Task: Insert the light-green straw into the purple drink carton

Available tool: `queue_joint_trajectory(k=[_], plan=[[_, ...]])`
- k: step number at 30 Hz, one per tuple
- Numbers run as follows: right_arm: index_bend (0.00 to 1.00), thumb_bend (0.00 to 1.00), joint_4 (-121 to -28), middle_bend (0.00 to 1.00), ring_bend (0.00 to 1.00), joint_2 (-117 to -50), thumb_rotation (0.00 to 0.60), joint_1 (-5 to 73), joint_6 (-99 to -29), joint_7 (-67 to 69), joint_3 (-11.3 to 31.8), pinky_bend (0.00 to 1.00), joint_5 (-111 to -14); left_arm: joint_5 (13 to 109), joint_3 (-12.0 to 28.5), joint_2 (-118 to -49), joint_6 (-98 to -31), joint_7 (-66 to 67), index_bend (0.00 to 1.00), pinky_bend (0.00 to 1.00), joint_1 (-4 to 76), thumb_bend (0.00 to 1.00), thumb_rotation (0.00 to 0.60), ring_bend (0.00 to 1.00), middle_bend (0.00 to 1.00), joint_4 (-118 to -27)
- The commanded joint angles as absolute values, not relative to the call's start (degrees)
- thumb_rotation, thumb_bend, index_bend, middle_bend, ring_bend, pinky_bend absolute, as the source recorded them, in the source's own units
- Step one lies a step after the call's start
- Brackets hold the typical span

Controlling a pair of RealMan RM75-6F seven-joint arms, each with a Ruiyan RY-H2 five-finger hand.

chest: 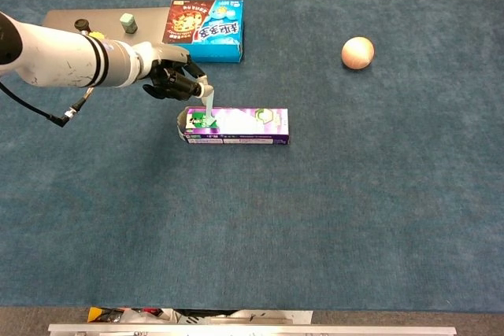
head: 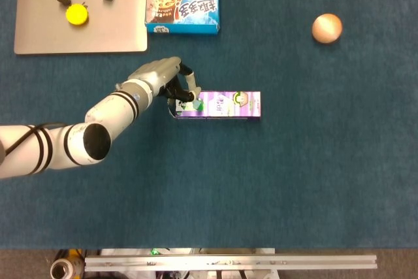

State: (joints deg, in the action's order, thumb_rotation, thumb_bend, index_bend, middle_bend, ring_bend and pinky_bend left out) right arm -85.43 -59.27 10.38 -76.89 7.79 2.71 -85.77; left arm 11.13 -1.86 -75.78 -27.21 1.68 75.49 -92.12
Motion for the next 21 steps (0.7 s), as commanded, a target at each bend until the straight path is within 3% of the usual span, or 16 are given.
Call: queue_joint_trajectory(k=[1,7,21], plan=[[0.05,0.33,-85.6,0.25,0.06,-59.2,0.6,10.3,-77.0,7.7,2.7,0.04,-85.8,12.0,-1.7,-75.4,-27.6,1.2,0.33,0.99,75.1,0.43,0.33,0.95,0.92,-92.5],[0.05,0.33,-85.9,0.25,0.06,-58.9,0.6,10.1,-77.4,7.6,2.6,0.04,-86.1,13.9,-1.8,-74.5,-28.3,0.4,0.25,0.99,74.2,0.43,0.331,0.94,0.88,-93.6],[0.05,0.33,-86.4,0.25,0.06,-58.8,0.6,10.1,-77.5,7.2,2.5,0.04,-86.6,16.7,-4.3,-73.5,-29.0,1.2,0.25,0.99,73.6,0.43,0.361,0.94,0.88,-96.0]])
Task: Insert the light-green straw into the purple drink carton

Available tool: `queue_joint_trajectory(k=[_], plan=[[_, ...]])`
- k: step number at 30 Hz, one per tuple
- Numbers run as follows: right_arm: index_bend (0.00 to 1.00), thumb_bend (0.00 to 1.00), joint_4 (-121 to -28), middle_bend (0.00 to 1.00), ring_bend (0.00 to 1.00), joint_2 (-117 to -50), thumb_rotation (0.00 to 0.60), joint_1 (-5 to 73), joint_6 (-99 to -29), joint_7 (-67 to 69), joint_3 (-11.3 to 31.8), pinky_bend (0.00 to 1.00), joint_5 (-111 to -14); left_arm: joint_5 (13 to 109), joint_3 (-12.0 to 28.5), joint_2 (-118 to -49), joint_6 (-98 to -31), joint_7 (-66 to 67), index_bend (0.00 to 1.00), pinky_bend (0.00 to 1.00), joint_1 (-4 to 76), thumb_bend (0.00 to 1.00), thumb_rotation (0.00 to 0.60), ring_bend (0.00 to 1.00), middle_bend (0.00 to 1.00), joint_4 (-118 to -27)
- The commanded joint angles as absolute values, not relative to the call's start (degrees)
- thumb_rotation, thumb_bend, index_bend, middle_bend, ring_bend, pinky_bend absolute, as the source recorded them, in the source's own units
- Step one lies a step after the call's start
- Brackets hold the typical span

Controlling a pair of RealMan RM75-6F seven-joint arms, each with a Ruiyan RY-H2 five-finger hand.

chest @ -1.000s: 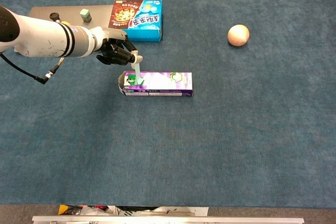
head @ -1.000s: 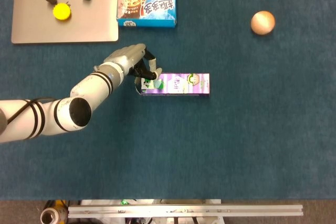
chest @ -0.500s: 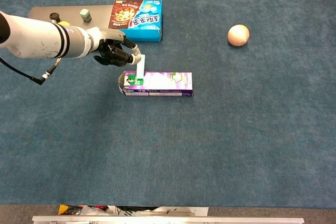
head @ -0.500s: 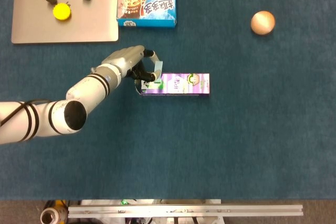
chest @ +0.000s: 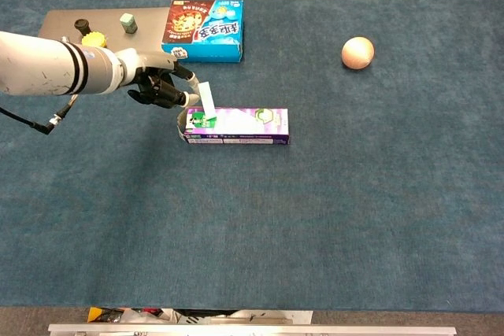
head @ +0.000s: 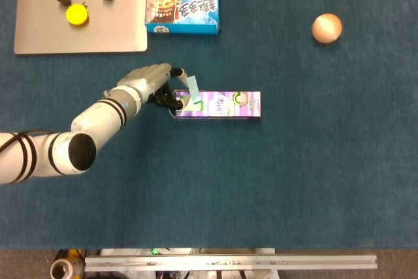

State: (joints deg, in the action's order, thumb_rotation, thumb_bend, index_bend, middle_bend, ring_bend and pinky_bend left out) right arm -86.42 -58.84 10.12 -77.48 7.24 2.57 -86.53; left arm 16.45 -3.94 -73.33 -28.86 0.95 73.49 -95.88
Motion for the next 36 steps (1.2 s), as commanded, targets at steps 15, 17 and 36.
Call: queue_joint_trajectory(k=[15,17,36], plan=[[0.05,0.33,-86.7,0.25,0.06,-58.6,0.6,9.8,-77.8,7.1,2.6,0.04,-86.5,16.7,-7.0,-75.6,-36.7,6.6,0.15,0.97,74.3,0.43,0.404,0.92,0.86,-96.3],[0.05,0.33,-86.8,0.25,0.06,-58.5,0.6,9.9,-77.8,7.0,2.6,0.04,-86.6,16.7,-7.1,-75.7,-38.3,7.3,0.15,0.95,73.9,0.43,0.404,0.91,0.84,-96.5],[0.05,0.33,-89.9,0.25,0.06,-57.1,0.6,11.7,-77.4,4.4,2.5,0.04,-89.7,34.4,-5.1,-70.3,-55.9,6.1,0.16,0.72,59.3,0.43,0.421,0.52,0.49,-102.8]])
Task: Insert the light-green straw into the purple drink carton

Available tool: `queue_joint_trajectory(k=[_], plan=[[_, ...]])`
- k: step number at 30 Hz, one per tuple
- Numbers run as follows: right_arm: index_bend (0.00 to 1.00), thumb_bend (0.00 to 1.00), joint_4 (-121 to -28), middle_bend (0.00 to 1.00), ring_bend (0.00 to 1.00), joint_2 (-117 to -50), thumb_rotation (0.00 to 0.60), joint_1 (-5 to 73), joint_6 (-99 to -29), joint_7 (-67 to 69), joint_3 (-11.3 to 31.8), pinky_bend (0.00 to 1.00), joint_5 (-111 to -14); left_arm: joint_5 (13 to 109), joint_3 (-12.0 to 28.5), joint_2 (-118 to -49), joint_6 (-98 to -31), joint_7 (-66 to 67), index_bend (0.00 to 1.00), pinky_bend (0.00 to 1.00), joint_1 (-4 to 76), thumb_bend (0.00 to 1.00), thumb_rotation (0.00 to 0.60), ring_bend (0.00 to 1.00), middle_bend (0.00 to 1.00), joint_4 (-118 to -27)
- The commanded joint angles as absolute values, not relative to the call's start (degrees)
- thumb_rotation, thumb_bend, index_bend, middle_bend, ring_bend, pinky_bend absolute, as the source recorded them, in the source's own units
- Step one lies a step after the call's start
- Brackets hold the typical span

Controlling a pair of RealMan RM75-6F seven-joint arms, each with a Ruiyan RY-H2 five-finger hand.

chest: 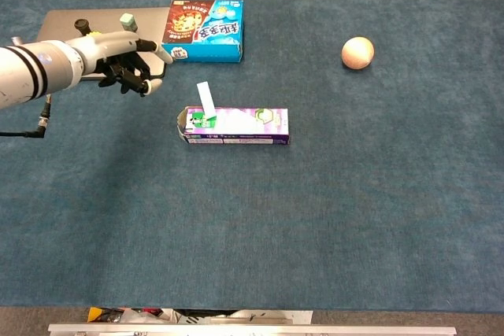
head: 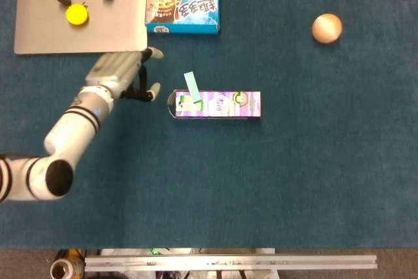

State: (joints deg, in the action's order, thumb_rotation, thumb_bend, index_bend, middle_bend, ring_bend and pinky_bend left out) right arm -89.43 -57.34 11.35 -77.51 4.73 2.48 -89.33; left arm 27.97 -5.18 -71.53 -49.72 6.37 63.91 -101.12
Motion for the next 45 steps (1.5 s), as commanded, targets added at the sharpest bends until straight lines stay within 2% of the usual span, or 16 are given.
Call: queue_joint_trajectory(k=[1,3,6,8,12,14,18,21,24,27,29,34,40,42,45], plan=[[0.05,0.33,-90.1,0.26,0.06,-57.0,0.6,11.8,-77.3,4.2,2.5,0.04,-89.9,36.4,-5.3,-70.4,-57.9,6.3,0.16,0.72,58.0,0.43,0.431,0.51,0.48,-103.0],[0.05,0.33,-90.8,0.29,0.07,-56.9,0.6,12.3,-77.2,3.7,2.6,0.05,-90.4,42.2,-6.2,-70.7,-63.2,7.0,0.19,0.69,54.8,0.43,0.489,0.49,0.47,-102.7],[0.05,0.33,-91.5,0.34,0.13,-57.0,0.6,12.9,-77.3,2.6,2.9,0.15,-91.2,49.6,-7.8,-71.1,-70.0,8.2,0.21,0.64,50.2,0.43,0.566,0.47,0.46,-101.5],[0.05,0.33,-92.4,0.38,0.17,-56.8,0.6,13.5,-76.7,1.6,3.0,0.21,-91.5,54.2,-8.9,-71.2,-73.6,8.7,0.22,0.62,47.2,0.43,0.592,0.46,0.45,-100.7],[0.06,0.34,-94.5,0.43,0.25,-56.4,0.6,15.0,-75.1,-0.4,3.1,0.34,-92.1,60.4,-10.2,-70.8,-78.5,8.4,0.22,0.57,42.1,0.43,0.6,0.45,0.45,-98.7],[0.07,0.38,-95.6,0.49,0.32,-56.2,0.6,15.7,-74.3,-1.1,3.2,0.44,-92.5,62.4,-10.4,-70.6,-80.4,7.6,0.22,0.56,39.8,0.43,0.6,0.45,0.44,-97.7],[0.07,0.41,-97.9,0.6,0.45,-56.2,0.6,17.9,-71.7,-2.5,3.4,0.59,-93.3,66.7,-10.6,-70.5,-84.7,6.1,0.22,0.56,34.7,0.43,0.6,0.45,0.44,-95.0],[0.07,0.5,-99.2,0.72,0.59,-56.7,0.6,20.1,-69.0,-1.8,3.5,0.69,-94.0,68.9,-10.5,-70.7,-86.7,5.8,0.22,0.56,31.7,0.43,0.6,0.45,0.44,-93.6],[0.07,0.63,-100.2,0.86,0.74,-57.6,0.6,22.6,-65.8,-1.5,3.9,0.79,-94.2,70.6,-10.1,-70.9,-87.8,5.7,0.22,0.56,29.3,0.43,0.6,0.45,0.44,-92.6],[0.07,0.87,-101.0,0.98,0.87,-59.3,0.6,25.4,-63.0,-0.6,4.4,0.85,-94.6,72.1,-9.3,-70.9,-88.3,4.2,0.22,0.58,27.4,0.43,0.6,0.47,0.46,-91.6],[0.07,1.0,-101.2,1.0,0.94,-60.5,0.6,27.3,-61.0,-0.2,4.7,0.91,-94.8,72.9,-8.8,-70.9,-88.4,3.2,0.22,0.65,26.1,0.43,0.6,0.5,0.49,-90.6],[0.07,1.0,-102.5,1.0,1.0,-62.9,0.6,31.6,-54.9,-2.3,5.8,0.98,-92.4,74.8,-8.3,-70.5,-88.3,1.9,0.22,0.73,23.6,0.43,0.6,0.54,0.52,-89.7],[0.07,1.0,-105.2,1.0,1.0,-65.3,0.591,36.7,-46.5,-8.8,7.8,1.0,-83.9,76.1,-7.0,-69.5,-87.5,0.6,0.22,0.76,21.3,0.43,0.6,0.55,0.54,-89.8],[0.07,1.0,-106.0,1.0,1.0,-66.1,0.538,38.7,-43.7,-12.1,8.3,1.0,-79.9,76.5,-6.5,-69.2,-87.1,-0.1,0.22,0.76,20.8,0.43,0.6,0.55,0.54,-89.9],[0.08,1.0,-107.1,1.0,1.0,-67.0,0.423,42.1,-39.5,-17.5,8.8,1.0,-72.7,77.1,-5.7,-69.1,-86.7,-0.6,0.22,0.76,19.9,0.43,0.6,0.55,0.54,-89.8]])
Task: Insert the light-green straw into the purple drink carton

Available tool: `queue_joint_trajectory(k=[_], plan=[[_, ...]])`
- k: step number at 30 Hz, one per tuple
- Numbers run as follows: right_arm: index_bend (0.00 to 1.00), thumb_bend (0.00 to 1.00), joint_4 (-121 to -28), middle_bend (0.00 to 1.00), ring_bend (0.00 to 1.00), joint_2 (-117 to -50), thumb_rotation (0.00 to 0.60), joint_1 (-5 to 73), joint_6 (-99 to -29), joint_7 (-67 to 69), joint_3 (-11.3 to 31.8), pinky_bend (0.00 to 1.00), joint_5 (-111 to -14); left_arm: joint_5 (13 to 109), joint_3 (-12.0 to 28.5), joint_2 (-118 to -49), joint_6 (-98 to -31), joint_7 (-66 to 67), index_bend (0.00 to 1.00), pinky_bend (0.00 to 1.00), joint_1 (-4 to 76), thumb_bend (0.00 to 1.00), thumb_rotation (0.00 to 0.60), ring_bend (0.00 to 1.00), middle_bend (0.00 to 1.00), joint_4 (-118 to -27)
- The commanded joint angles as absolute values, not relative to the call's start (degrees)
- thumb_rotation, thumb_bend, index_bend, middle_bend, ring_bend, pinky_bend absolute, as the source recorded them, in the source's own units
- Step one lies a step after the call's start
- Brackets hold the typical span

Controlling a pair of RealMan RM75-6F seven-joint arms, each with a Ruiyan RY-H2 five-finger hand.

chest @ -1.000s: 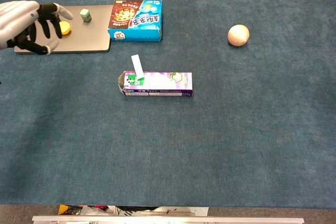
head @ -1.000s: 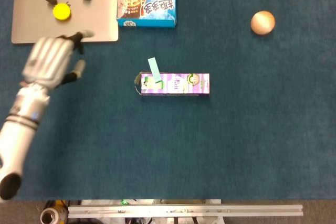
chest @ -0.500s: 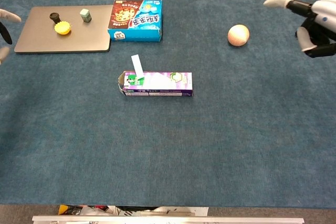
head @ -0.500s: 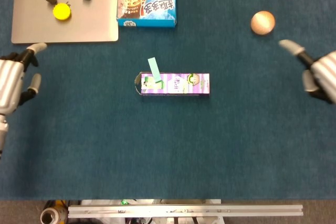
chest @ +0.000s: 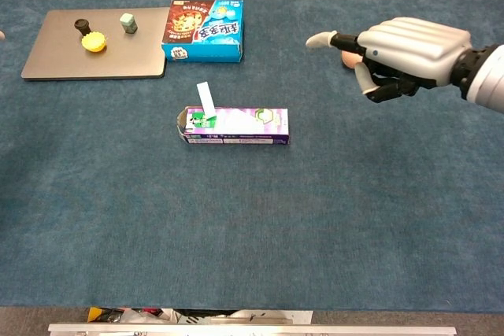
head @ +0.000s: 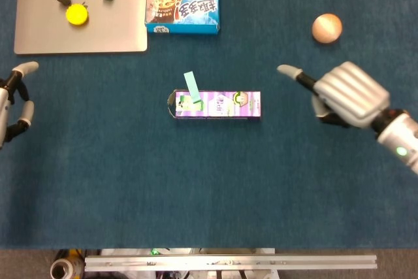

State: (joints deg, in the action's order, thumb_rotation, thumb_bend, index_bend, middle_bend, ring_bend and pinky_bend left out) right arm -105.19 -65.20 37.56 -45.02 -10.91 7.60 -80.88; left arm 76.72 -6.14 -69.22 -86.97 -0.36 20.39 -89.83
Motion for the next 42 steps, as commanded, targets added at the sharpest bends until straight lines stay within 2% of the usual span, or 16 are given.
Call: queue_joint_trajectory(k=[1,3,9,14,16,27,35,42], plan=[[0.08,1.0,-107.3,1.0,1.0,-67.4,0.391,43.1,-38.9,-18.9,8.9,1.0,-70.6,77.3,-5.6,-69.0,-86.6,-0.7,0.22,0.76,19.7,0.43,0.6,0.55,0.54,-89.8],[0.08,1.0,-107.6,1.0,1.0,-68.7,0.356,45.3,-38.2,-21.8,9.1,1.0,-66.1,77.7,-5.1,-68.9,-86.4,-0.8,0.22,0.76,19.2,0.43,0.6,0.55,0.54,-89.8],[0.09,1.0,-107.6,1.0,1.0,-72.1,0.344,51.3,-38.3,-28.4,8.2,1.0,-55.7,78.5,-3.7,-68.5,-85.3,-0.8,0.22,0.76,18.3,0.43,0.6,0.55,0.55,-90.3],[0.09,1.0,-106.7,1.0,1.0,-74.2,0.236,57.8,-37.5,-33.1,6.5,1.0,-46.1,79.2,-2.5,-68.4,-84.6,-0.9,0.22,0.76,17.8,0.43,0.6,0.55,0.55,-90.7],[0.12,1.0,-106.4,1.0,1.0,-75.1,0.222,60.0,-37.8,-34.6,5.8,1.0,-43.0,79.3,-2.0,-68.4,-84.4,-0.9,0.22,0.76,17.6,0.43,0.6,0.55,0.55,-90.7],[0.15,1.0,-101.6,1.0,1.0,-82.2,0.221,71.4,-40.1,-39.3,2.3,1.0,-27.7,79.8,-0.1,-68.1,-82.6,-1.1,0.22,0.76,16.7,0.43,0.6,0.55,0.55,-91.3],[0.22,1.0,-98.9,1.0,1.0,-85.0,0.22,76.4,-41.1,-39.8,1.6,1.0,-21.8,80.2,1.0,-68.1,-81.8,-1.2,0.23,0.76,16.0,0.43,0.6,0.55,0.54,-91.2],[0.22,1.0,-96.8,1.0,1.0,-87.1,0.222,78.7,-41.3,-39.0,1.1,1.0,-20.2,80.5,1.7,-68.0,-81.4,-1.9,0.23,0.76,15.4,0.43,0.6,0.55,0.54,-90.9]])
